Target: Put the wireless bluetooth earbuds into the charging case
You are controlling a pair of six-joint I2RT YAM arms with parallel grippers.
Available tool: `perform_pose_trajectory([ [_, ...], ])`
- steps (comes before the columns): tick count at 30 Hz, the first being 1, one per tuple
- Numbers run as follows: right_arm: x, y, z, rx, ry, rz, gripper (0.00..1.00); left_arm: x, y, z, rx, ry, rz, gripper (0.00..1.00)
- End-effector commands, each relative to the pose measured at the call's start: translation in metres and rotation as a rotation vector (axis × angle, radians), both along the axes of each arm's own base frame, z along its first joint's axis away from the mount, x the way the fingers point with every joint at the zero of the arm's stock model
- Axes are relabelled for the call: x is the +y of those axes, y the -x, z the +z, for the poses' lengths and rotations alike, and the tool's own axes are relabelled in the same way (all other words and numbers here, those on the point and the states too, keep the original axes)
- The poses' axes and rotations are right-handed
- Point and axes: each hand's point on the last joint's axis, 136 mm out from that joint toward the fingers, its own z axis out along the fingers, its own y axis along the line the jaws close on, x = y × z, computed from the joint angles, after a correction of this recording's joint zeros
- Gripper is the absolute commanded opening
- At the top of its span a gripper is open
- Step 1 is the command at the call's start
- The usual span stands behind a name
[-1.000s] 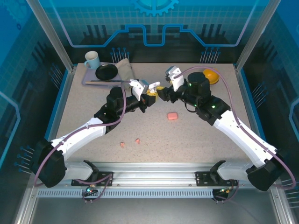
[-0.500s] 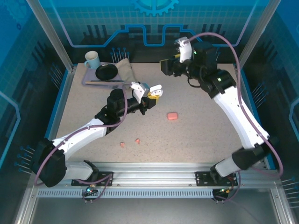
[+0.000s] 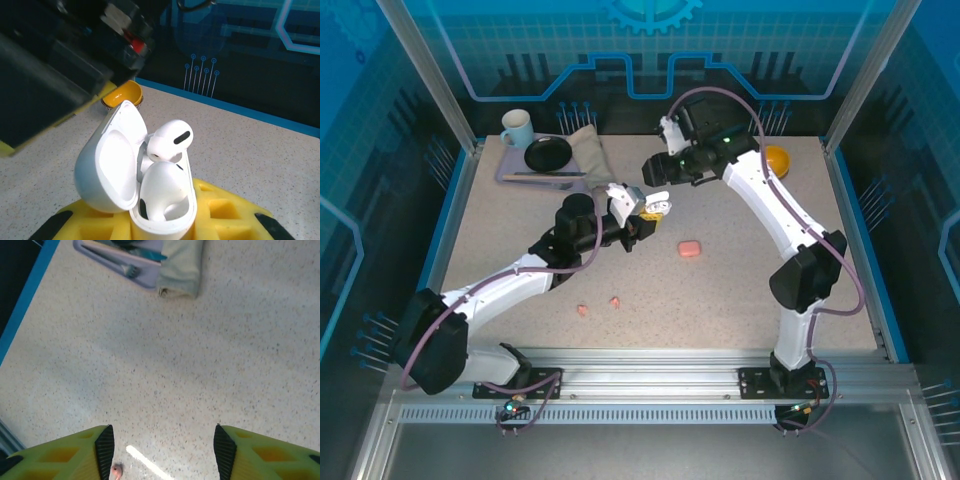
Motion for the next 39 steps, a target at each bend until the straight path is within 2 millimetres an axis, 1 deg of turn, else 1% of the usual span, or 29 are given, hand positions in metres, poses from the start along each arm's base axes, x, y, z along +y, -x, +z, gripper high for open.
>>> perform_pose_trajectory([
  [1, -0.004, 0.027, 0.005, 0.007, 0.021, 0.023, 0.56, 0.002, -0.01, 0.005, -0.042, 0.006, 0.024, 0.0],
  [6, -0.011, 0.055, 0.008, -0.01, 0.028, 0.034, 0.53, 0.008, -0.025, 0.0, 0.016, 0.033, 0.069, 0.0],
  [10, -0.021, 0.07, 0.007, -0.026, 0.031, 0.004, 0.54, 0.011, -0.036, -0.004, 0.056, 0.058, 0.093, 0.0],
  [13, -0.039, 0.066, 0.003, -0.053, 0.048, -0.09, 0.56, 0.011, -0.041, -0.008, 0.077, 0.06, 0.103, 0.0],
  [16, -0.067, 0.057, -0.006, -0.038, 0.025, -0.223, 0.59, 0.014, -0.05, -0.02, 0.136, 0.065, 0.124, 0.0],
  [18, -0.081, 0.054, -0.018, -0.008, 0.008, -0.293, 0.6, 0.018, -0.059, -0.033, 0.197, 0.062, 0.153, 0.0],
  [20, -0.092, 0.053, -0.031, 0.014, 0.0, -0.346, 0.6, 0.021, -0.07, -0.048, 0.299, 0.073, 0.173, 0.0],
  [25, -0.103, 0.059, -0.063, 0.077, -0.018, -0.418, 0.61, 0.025, -0.102, -0.089, 0.644, 0.046, 0.26, 0.0],
  [27, -0.105, 0.063, -0.073, 0.096, -0.022, -0.443, 0.61, 0.022, -0.11, -0.112, 0.81, 0.019, 0.257, 0.0],
  [28, -0.106, 0.066, -0.079, 0.107, -0.023, -0.452, 0.61, 0.018, -0.112, -0.124, 0.88, 0.013, 0.244, 0.0],
  [30, -0.107, 0.07, -0.087, 0.121, -0.026, -0.465, 0.61, 0.01, -0.117, -0.138, 0.972, 0.021, 0.209, 0.0],
  [32, -0.109, 0.073, -0.091, 0.128, -0.02, -0.472, 0.61, 0.005, -0.121, -0.149, 1.038, 0.024, 0.202, 0.0],
  [34, -0.112, 0.075, -0.094, 0.129, -0.013, -0.482, 0.61, 0.004, -0.123, -0.164, 1.123, 0.022, 0.211, 0.0],
  [37, -0.114, 0.076, -0.097, 0.128, -0.009, -0.492, 0.61, 0.004, -0.123, -0.184, 1.236, 0.011, 0.225, 0.04],
  [39, -0.115, 0.075, -0.1, 0.129, 0.001, -0.5, 0.61, 0.006, -0.123, -0.193, 1.274, 0.003, 0.237, 0.05],
])
